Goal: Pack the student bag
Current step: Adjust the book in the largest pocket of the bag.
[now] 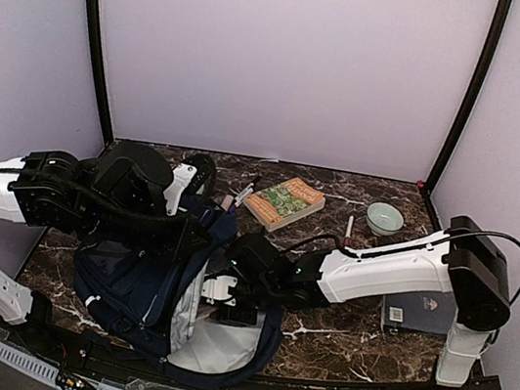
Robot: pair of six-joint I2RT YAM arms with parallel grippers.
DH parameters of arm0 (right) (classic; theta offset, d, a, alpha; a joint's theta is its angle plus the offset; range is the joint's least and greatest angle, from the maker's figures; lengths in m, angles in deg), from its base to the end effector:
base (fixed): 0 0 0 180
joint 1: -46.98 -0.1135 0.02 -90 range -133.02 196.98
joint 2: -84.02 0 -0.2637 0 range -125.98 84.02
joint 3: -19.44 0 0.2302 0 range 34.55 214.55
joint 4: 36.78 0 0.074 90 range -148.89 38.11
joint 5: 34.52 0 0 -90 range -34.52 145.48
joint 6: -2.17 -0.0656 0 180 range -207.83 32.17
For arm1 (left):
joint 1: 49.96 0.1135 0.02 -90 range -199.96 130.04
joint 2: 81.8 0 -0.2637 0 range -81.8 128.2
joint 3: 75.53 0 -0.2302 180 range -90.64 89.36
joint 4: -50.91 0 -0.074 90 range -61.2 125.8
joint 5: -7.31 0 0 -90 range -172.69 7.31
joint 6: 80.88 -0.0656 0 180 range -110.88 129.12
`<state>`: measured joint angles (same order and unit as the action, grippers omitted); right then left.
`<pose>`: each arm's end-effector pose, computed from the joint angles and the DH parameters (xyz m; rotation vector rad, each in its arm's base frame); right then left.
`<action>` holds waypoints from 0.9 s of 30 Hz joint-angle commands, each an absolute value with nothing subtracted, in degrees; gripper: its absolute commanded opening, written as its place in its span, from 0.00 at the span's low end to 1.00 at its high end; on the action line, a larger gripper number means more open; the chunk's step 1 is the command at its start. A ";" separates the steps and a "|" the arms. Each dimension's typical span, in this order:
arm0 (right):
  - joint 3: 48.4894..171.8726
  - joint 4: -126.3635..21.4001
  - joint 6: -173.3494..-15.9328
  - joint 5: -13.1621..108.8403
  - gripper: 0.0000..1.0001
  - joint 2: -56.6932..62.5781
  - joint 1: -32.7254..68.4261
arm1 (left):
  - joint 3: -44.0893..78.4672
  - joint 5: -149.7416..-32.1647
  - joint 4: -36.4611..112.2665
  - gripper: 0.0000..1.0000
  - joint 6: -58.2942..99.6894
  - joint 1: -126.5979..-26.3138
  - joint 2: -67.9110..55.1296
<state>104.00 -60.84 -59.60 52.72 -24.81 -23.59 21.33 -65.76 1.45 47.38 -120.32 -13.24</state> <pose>0.1327 0.3856 0.1642 -1.8761 1.5784 0.3920 0.1049 -0.2371 0.3387 0.4534 2.2072 -0.7572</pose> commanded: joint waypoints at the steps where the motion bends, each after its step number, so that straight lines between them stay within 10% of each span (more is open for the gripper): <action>1: 106.48 -53.90 -58.74 54.81 0.57 -26.93 -24.04 | 21.03 -64.88 5.01 0.00 47.40 -120.36 -14.81; 27: 108.13 -46.13 -58.74 54.81 0.57 -28.35 -20.27 | 20.46 -67.61 3.51 0.00 47.44 -120.35 -12.61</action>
